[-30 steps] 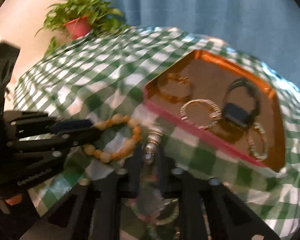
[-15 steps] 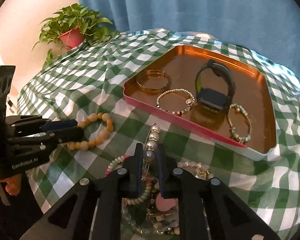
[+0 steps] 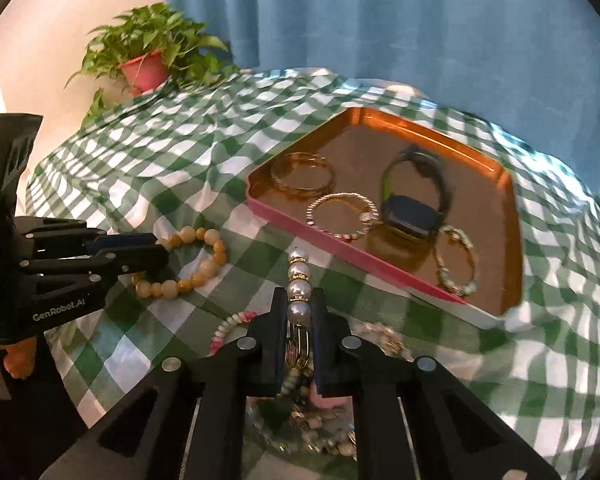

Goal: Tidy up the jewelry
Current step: 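Grasp the peach bead bracelet with the left tool while the right tool grasps the pearl pin, then lift the bead bracelet with the left tool while the right tool carries the pearl pin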

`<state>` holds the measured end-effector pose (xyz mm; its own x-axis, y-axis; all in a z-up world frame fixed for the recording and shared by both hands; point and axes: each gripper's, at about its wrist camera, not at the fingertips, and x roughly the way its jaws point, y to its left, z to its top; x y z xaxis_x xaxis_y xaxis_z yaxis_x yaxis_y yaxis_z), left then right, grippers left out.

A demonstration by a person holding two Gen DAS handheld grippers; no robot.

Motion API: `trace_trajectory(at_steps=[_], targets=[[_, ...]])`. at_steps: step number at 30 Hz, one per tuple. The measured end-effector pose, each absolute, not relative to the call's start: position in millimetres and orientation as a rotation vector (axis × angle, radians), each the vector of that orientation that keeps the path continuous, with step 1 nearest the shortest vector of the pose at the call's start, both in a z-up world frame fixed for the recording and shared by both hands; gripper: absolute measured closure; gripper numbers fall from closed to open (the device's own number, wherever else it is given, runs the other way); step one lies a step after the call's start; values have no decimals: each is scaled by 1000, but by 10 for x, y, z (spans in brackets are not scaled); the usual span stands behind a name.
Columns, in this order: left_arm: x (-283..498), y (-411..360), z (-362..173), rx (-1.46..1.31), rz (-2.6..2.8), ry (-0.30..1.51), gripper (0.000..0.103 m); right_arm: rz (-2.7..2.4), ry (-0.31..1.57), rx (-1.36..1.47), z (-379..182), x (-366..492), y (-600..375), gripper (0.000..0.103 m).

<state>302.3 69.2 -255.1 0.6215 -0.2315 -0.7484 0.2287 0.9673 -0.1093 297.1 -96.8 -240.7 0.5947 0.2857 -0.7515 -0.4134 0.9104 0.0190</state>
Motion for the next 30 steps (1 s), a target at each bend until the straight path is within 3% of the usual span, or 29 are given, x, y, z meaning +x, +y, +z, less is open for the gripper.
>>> trace_trajectory(at_steps=[18, 30], targets=[[2041, 517, -1566, -129, -352, 736, 91, 307, 756, 106, -1746, 1799, -1414, 94], [1153, 96, -606, 101, -270, 507, 91, 355, 524, 118, -797, 993, -1427, 94]])
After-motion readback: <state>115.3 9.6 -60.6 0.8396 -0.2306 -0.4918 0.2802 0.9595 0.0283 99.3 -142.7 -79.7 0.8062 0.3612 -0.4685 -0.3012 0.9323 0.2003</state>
